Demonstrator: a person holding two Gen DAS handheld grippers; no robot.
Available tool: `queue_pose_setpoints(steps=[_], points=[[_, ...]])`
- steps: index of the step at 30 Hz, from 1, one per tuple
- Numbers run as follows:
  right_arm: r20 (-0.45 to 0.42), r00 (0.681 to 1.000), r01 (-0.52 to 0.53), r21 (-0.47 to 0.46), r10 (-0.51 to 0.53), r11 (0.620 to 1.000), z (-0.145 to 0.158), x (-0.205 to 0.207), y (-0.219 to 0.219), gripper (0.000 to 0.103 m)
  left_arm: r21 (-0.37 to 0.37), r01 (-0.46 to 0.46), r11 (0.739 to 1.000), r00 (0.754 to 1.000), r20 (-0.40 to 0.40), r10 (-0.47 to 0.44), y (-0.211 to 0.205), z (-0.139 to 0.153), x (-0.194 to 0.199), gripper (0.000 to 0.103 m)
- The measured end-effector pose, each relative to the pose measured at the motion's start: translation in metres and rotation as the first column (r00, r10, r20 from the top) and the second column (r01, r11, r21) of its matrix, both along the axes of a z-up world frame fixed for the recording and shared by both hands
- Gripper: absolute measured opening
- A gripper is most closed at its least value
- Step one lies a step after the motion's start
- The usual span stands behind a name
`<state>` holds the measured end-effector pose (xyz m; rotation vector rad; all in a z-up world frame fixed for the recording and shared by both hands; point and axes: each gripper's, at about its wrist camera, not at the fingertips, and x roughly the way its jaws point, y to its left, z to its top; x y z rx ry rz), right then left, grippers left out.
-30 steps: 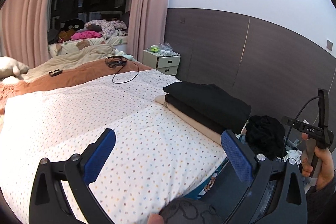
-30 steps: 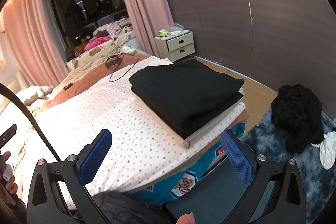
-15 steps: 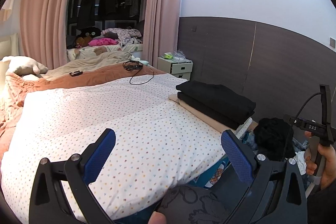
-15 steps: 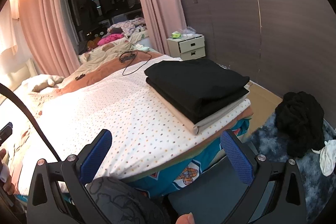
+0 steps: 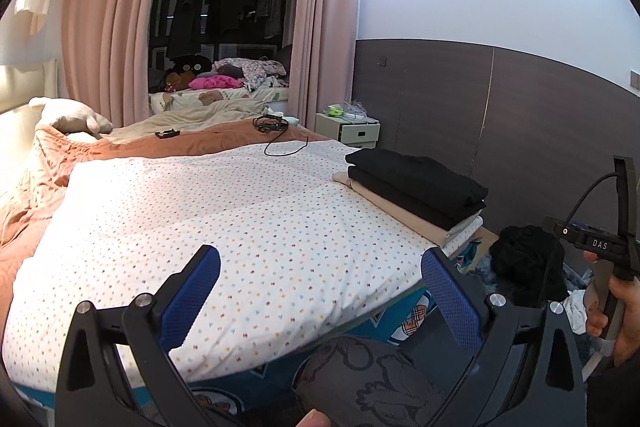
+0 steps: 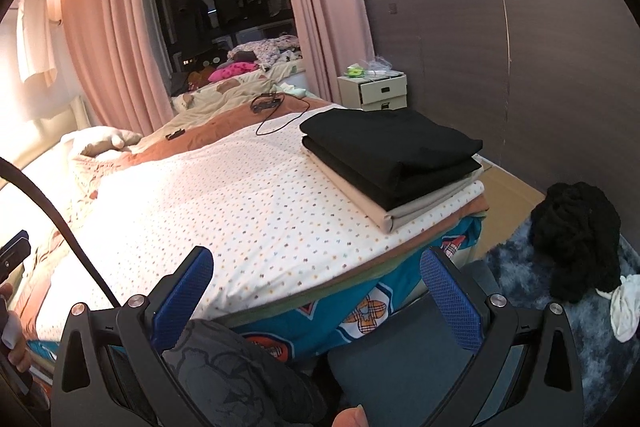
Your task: Fold large clothes
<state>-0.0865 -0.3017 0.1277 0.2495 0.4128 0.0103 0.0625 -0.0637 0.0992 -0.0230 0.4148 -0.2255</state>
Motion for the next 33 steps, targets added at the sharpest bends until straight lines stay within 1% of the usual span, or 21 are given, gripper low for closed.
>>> queue_pose_setpoints(steps=[8,18,23,33], points=[[0.025,1.0,-0.016,-0.01,0.017,1.0,-0.014,-0.021,0.017,0.103,-0.009,-0.056,0.998,0.998,0.019,0.057,0.009,-0.01,-0.028,0.103],[0.056,0.996,-0.075,-0.005,0.075,0.997,-0.034,-0.032,0.037,0.103,-0.022,-0.132,0.991,0.991,0.023,0.132,0.016,-0.021,-0.048,0.103],[0.054,0.995,-0.089,-0.011,0.089,0.996,-0.036,-0.032,0.043,0.103,-0.015,-0.143,0.99,0.989,0.025,0.143,0.013,-0.024,-0.054,0.103],[0.052,0.994,-0.091,-0.019,0.092,0.996,-0.039,-0.035,0.054,0.103,-0.044,-0.151,0.988,0.988,0.024,0.153,0.02,-0.028,-0.061,0.103]])
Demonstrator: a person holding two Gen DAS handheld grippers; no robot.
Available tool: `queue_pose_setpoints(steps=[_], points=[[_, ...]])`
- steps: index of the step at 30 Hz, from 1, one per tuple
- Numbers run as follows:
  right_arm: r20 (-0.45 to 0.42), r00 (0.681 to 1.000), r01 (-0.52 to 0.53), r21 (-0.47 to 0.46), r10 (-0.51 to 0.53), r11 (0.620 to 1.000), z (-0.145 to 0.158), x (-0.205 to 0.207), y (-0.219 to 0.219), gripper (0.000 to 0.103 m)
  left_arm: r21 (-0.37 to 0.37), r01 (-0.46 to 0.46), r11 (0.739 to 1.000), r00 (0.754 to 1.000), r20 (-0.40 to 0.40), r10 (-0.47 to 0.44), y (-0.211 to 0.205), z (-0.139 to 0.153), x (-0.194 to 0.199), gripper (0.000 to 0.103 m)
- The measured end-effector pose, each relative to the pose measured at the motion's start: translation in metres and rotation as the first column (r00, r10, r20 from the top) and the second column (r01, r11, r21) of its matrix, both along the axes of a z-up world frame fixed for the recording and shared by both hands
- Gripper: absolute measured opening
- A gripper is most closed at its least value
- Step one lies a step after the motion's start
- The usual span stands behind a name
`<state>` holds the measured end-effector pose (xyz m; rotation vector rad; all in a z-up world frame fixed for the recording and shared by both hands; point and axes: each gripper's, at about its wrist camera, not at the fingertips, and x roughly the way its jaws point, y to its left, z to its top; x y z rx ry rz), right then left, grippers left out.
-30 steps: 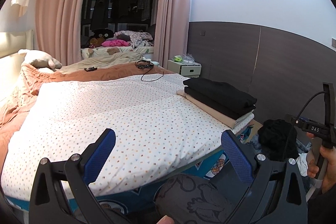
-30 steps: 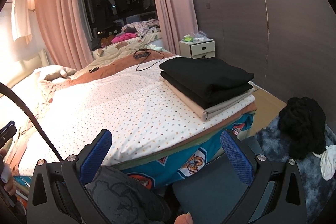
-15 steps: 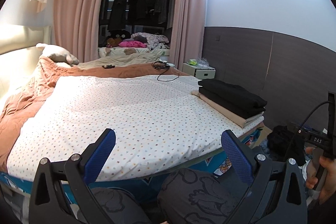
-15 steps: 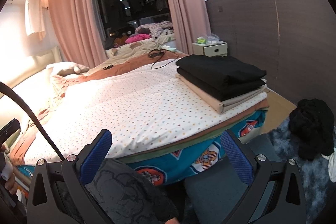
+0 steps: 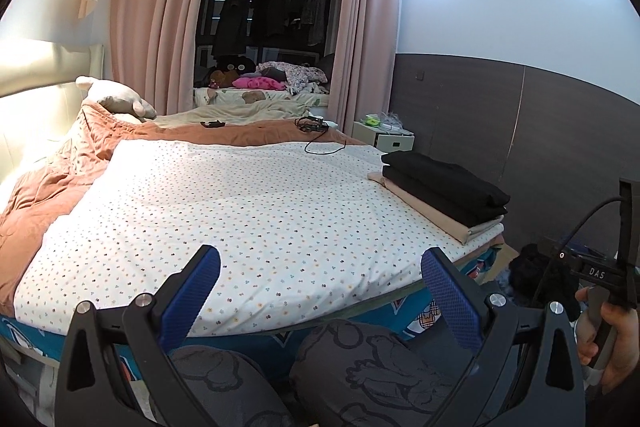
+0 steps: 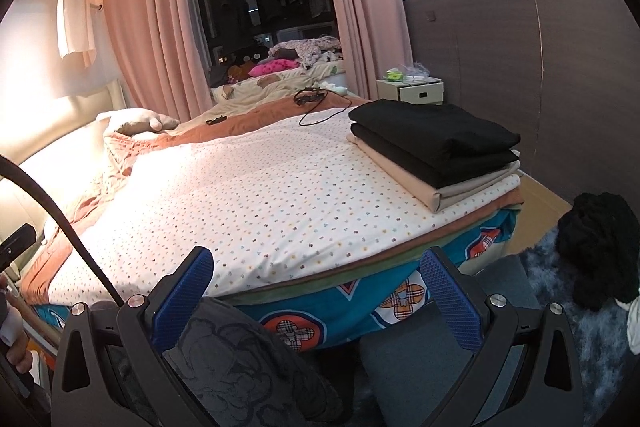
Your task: Fold large clothes
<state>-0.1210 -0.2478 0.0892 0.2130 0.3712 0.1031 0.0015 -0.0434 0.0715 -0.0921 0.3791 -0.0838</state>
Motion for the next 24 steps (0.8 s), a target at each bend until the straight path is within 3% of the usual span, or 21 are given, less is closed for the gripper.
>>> queue_pose_setpoints(steps=[24], points=[[0.008,1.0,0.015,0.023,-0.015,1.0,-0.006,0.0014,0.0034,0.103,-0.004,-0.011,1.0,1.0,0.011,0.011,-0.0013,0.003,-0.005,0.103]])
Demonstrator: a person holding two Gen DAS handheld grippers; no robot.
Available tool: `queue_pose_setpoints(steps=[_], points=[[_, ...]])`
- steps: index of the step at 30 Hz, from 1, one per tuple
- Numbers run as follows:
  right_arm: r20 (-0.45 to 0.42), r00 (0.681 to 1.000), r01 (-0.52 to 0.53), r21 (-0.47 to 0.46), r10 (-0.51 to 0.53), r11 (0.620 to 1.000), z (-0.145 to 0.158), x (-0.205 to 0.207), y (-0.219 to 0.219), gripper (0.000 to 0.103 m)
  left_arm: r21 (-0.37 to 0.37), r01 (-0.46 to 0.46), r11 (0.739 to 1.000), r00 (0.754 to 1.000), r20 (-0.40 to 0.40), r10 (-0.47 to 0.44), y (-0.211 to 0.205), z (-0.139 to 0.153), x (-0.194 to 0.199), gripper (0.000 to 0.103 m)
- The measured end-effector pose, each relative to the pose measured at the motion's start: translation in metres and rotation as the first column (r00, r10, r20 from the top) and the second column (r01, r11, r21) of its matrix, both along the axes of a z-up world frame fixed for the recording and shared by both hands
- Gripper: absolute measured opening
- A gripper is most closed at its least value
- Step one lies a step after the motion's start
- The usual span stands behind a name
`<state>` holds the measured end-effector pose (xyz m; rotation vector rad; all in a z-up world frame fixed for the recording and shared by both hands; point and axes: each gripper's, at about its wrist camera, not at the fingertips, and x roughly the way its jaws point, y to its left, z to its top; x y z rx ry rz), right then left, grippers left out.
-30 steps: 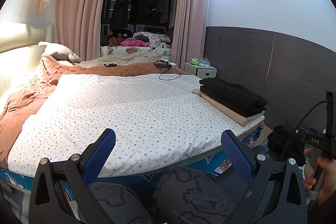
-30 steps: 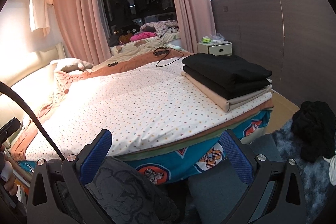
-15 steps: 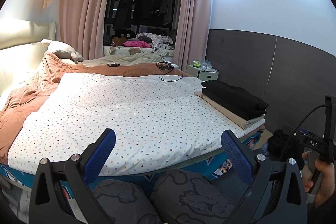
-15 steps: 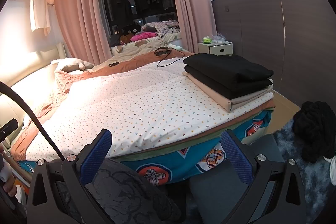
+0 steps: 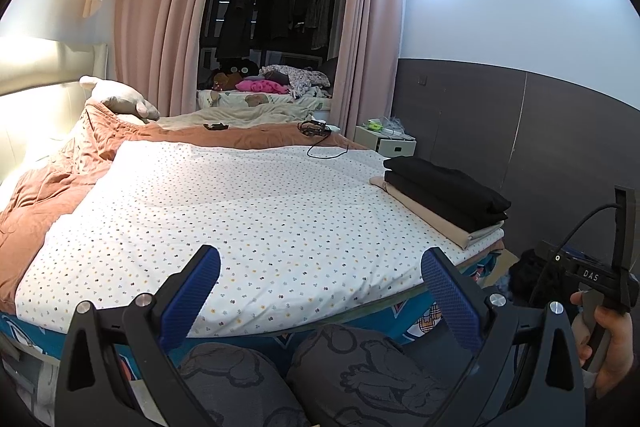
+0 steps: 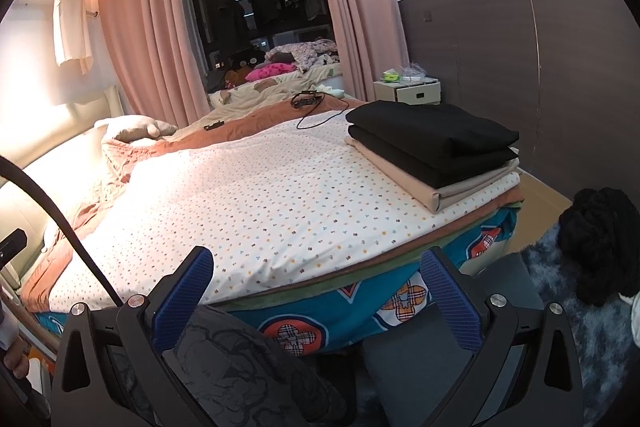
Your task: Fold large clothes
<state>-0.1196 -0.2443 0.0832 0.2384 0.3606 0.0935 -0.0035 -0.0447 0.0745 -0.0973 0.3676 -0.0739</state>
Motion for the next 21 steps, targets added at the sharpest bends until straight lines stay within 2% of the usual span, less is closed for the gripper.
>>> queue_pose_setpoints(steps=[21], points=[[0.001,1.0,-0.007,0.001,0.007,1.0,-0.0007,0.0019,-0.003,0.103,0.001,-0.004,1.0,1.0,0.013,0.004,-0.003,0.0024,-0.0067,0.103]])
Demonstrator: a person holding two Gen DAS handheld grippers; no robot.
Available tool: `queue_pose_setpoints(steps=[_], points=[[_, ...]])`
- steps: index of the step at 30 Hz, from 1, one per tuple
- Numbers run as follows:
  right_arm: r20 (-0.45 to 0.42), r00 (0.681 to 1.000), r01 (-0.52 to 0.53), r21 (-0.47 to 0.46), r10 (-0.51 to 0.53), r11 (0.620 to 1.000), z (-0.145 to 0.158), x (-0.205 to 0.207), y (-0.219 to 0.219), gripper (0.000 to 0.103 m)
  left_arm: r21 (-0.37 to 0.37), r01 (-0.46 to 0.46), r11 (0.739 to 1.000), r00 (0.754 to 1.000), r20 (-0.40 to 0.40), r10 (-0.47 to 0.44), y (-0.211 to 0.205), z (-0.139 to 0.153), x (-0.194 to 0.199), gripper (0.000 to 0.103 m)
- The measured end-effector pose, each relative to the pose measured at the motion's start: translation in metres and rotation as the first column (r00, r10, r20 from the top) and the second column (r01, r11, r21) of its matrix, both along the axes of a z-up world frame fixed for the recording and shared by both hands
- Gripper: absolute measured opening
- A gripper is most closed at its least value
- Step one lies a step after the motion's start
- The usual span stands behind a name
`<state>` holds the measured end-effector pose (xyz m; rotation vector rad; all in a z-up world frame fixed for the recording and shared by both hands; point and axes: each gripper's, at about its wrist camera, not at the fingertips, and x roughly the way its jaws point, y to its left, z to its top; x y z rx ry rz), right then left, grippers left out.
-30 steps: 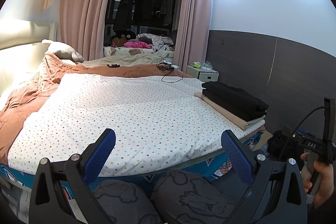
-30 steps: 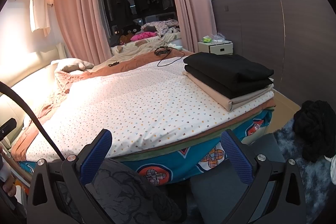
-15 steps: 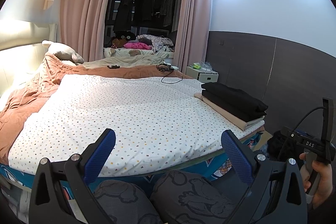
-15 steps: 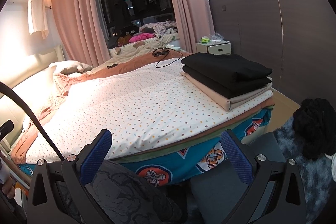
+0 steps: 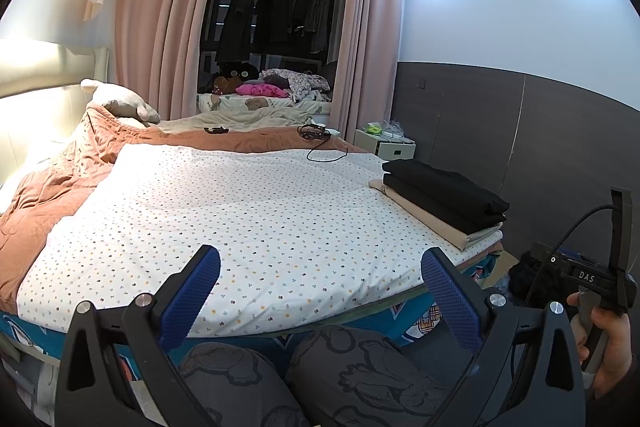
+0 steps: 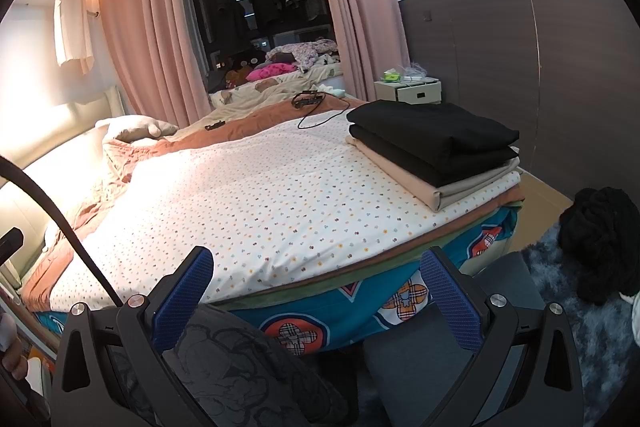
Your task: Fold large clothes
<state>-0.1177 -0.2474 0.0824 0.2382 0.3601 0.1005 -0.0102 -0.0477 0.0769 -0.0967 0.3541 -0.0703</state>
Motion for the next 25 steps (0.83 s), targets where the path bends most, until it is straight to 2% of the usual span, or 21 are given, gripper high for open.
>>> queue_pose_setpoints(steps=[25], points=[[0.001,1.0,-0.004,0.002,0.004,1.0,-0.0014,-0.0058,-0.0033,0.103,0.002,-0.007,1.0,1.0,0.003,0.007,-0.0036,0.0033,-0.0041,0.103]])
